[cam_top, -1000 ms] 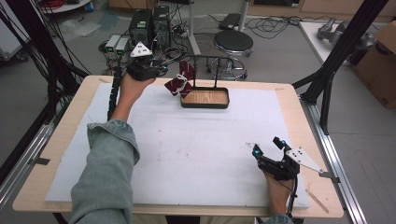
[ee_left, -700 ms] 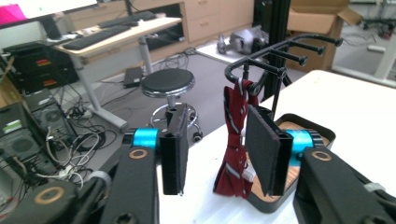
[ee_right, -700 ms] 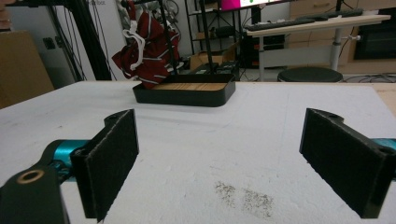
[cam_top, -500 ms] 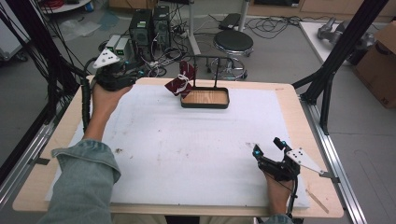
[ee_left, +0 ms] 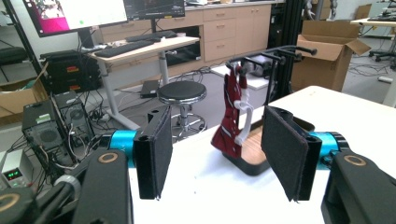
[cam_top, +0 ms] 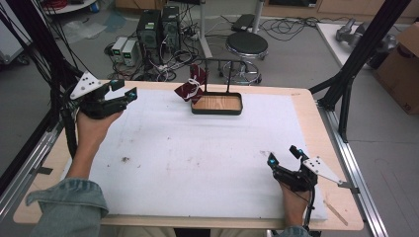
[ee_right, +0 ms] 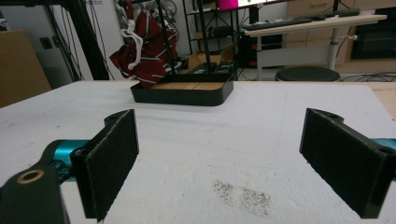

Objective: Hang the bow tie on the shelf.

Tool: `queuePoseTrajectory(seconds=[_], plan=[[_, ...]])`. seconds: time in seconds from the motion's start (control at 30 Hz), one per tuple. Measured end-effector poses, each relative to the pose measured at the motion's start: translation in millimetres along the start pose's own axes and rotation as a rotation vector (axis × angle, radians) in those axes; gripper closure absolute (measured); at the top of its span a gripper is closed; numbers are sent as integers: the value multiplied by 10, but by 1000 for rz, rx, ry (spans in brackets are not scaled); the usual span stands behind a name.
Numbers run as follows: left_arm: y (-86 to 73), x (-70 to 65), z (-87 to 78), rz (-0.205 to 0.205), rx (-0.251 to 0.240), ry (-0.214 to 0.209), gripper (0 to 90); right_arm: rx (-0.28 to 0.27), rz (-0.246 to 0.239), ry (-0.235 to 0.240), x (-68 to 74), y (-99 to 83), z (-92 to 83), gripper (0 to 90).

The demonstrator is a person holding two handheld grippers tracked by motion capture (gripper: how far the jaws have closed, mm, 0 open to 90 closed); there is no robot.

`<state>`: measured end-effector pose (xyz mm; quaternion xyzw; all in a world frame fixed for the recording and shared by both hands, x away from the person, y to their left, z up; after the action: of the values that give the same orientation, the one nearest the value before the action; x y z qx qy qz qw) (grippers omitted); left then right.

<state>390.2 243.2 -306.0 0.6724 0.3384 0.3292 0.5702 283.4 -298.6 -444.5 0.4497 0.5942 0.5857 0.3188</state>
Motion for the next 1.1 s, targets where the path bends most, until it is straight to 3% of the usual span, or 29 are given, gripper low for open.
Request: queuePoseTrajectory(seconds=[0.23, 0.43, 0.63, 1.1], plan=[[-205, -132, -208, -17, 0, 13, 360, 2, 4, -2, 1, -1, -2, 108], [-426, -235, -358, -58, 2, 43, 302, 1, 2, -4, -4, 0, 2, 108], [-640, -350, -483, -66, 2, 80, 276, 6, 8, -3, 6, 1, 3, 108], [-928, -405, -712, -81, 16, 122, 242, 8, 4, -6, 7, -3, 2, 108]])
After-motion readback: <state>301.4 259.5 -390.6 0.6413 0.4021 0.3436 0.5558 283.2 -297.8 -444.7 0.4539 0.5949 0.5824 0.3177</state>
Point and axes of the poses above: each handheld gripper's, and its own axes: z roughly forward along the jaws, y roughly out of its top, x roughly to its left, the point moved 2 cm from there along z, roughly forward along the jaws
